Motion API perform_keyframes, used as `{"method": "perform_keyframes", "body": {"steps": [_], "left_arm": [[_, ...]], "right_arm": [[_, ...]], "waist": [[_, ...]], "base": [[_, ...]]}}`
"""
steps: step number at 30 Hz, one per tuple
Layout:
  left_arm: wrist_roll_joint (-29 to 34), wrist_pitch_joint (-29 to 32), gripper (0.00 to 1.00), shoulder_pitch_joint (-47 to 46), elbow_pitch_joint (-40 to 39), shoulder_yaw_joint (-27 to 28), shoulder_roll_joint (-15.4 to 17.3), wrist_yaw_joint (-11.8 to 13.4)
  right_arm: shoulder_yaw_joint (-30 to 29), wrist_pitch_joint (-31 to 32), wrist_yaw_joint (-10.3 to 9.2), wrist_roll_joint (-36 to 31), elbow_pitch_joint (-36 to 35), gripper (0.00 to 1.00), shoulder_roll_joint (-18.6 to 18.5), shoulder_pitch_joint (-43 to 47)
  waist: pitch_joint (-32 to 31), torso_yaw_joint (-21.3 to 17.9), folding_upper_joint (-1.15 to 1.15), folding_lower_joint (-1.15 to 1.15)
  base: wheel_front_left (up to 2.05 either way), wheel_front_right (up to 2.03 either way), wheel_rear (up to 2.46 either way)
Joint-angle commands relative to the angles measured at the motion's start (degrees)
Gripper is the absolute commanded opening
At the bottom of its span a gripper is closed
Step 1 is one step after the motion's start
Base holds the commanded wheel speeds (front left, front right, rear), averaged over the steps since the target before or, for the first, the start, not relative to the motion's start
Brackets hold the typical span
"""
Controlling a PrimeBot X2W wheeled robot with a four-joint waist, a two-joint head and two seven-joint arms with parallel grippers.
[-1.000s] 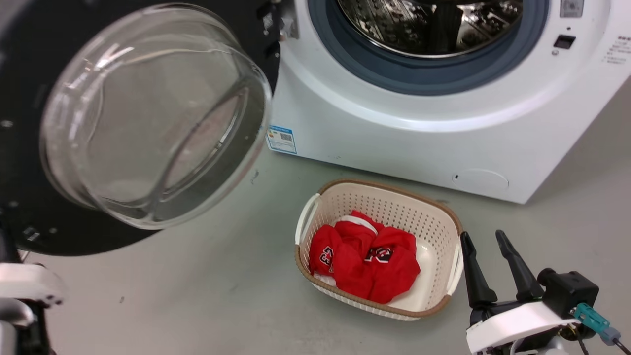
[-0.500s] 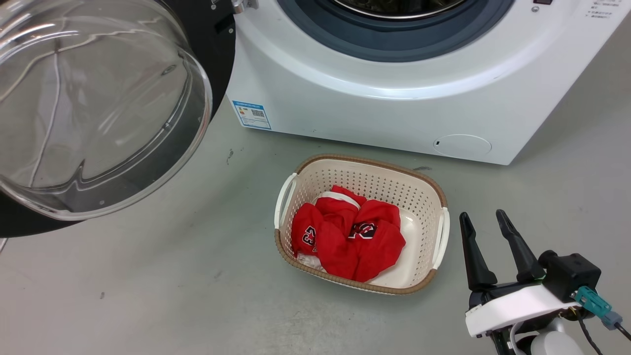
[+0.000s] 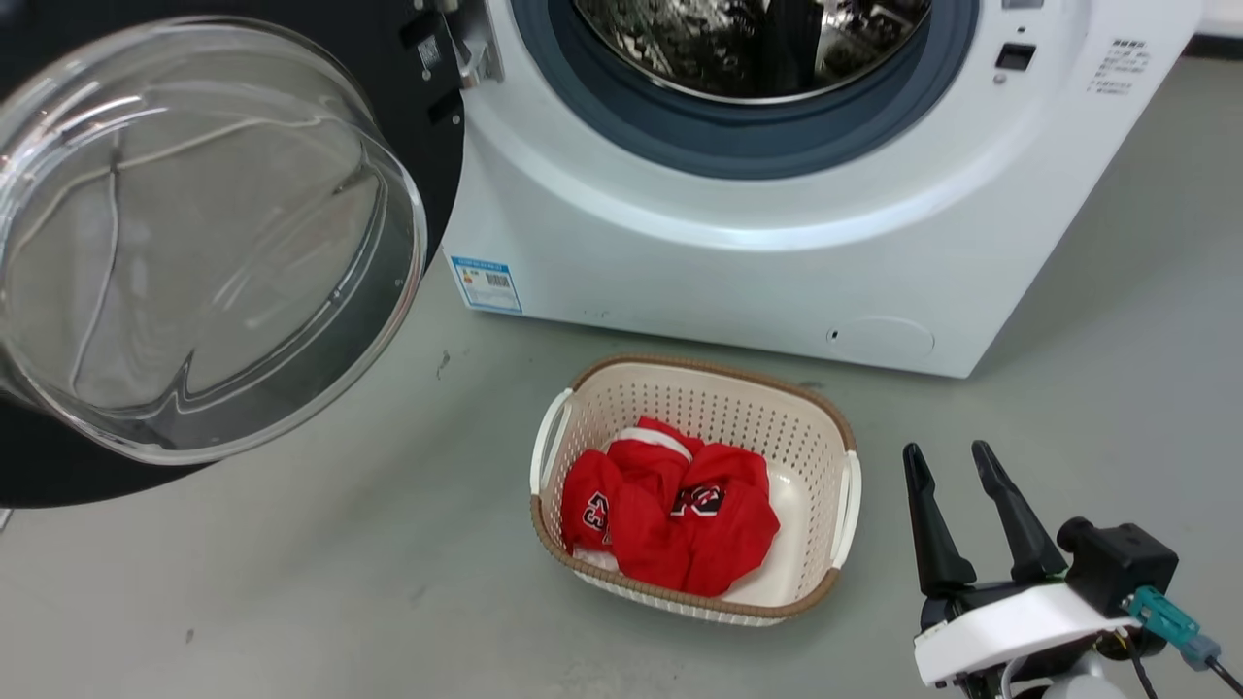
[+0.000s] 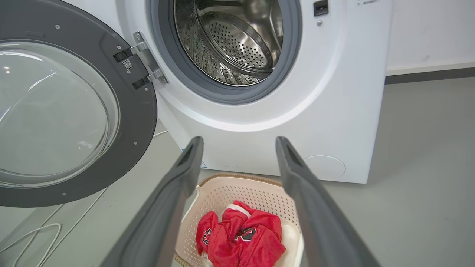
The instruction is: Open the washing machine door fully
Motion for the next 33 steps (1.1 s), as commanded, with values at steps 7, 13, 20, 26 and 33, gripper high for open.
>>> {"method": "perform_keyframes", "body": {"steps": [7, 13, 20, 26, 33], "left_arm": [[2.9, -0.1, 1.0, 11.6, -13.2, 1.0, -11.3, -1.2], [5.7, -0.1, 1.0, 17.0, -21.7, -1.0, -18.6, -1.3], [11.2, -0.1, 1.0, 21.6, -32.3, -7.5, -25.2, -1.2], [13.6, -0.1, 1.0, 21.7, -34.9, -14.5, -26.4, -0.6], [14.9, -0.1, 1.0, 20.1, -34.5, -19.4, -26.7, -0.5]], "right_arm": [[-0.8, -0.5, -0.02, 0.0, -0.4, 1.0, 0.0, 2.8], [-1.2, -0.5, -0.02, -1.3, -1.5, 1.0, 0.0, 3.9], [-2.0, 0.3, -0.02, -3.8, -4.5, 1.0, 0.0, 5.1], [-2.9, 2.0, -0.02, -7.1, -8.0, 1.0, 0.0, 5.8], [-4.4, 4.1, -0.02, -11.3, -11.6, 1.0, 0.0, 6.9]], "waist": [[-5.3, 0.3, 0.0, 0.0], [-6.9, -0.3, 0.0, 0.0], [-8.7, -2.1, 0.0, 0.0], [-9.8, -4.9, 0.0, 0.0], [-10.4, -8.9, 0.0, 0.0]], "base": [[0.0, 0.0, 0.0], [0.0, 0.0, 0.0], [0.0, 0.0, 0.0], [0.0, 0.0, 0.0], [0.0, 0.0, 0.0]]}}
